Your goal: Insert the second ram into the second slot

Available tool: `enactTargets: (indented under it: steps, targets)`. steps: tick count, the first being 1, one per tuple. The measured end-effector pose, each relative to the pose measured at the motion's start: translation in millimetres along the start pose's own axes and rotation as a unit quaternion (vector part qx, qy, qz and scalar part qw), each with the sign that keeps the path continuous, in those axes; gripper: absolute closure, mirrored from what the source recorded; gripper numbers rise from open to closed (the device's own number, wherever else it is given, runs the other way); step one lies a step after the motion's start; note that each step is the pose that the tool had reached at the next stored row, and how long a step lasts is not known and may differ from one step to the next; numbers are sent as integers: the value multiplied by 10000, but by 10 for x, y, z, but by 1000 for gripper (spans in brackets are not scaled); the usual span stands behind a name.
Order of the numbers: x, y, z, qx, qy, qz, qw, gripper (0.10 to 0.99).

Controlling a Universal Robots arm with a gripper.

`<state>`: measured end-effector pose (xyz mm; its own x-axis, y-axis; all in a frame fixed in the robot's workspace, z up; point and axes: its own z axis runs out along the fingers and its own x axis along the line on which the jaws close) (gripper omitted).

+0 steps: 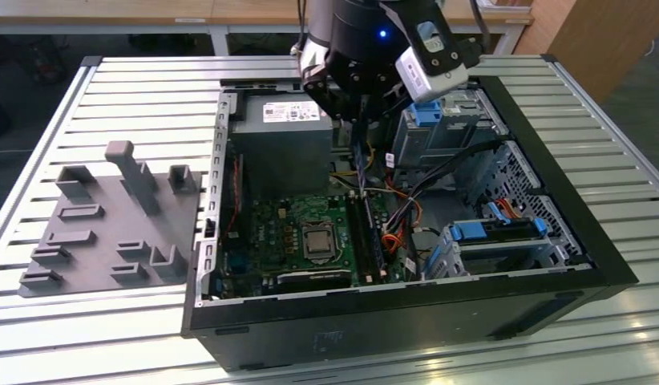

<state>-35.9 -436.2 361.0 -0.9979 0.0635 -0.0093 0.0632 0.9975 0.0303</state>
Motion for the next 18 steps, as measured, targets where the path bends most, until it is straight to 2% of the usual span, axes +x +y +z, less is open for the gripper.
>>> enactTargets:
  steps: [18]
  targets:
    - [-1,-28,70,-1,0,-4,10000,949]
